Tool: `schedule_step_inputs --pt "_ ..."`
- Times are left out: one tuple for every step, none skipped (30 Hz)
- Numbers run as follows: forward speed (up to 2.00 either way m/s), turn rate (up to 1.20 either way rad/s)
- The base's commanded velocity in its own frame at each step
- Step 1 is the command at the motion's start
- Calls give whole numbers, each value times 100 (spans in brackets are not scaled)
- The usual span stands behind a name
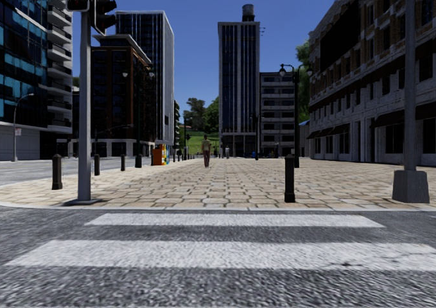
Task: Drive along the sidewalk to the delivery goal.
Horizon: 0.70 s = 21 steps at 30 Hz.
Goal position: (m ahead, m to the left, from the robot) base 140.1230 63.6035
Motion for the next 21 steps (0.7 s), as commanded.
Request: schedule_step_inputs --pt "200 -24" --pt "200 -24" --pt "200 -24" --pt "200 -24" --pt "200 -9" --pt "200 0" --pt "200 0" --pt "200 0" --pt "200 0" --pt "200 0" --pt "200 0" --pt "200 0" --pt "200 0" --pt "200 0" --pt "200 0" --pt "200 0" --pt "200 0" --pt "200 0" --pt "200 0" --pt "200 0" --pt "200 0"
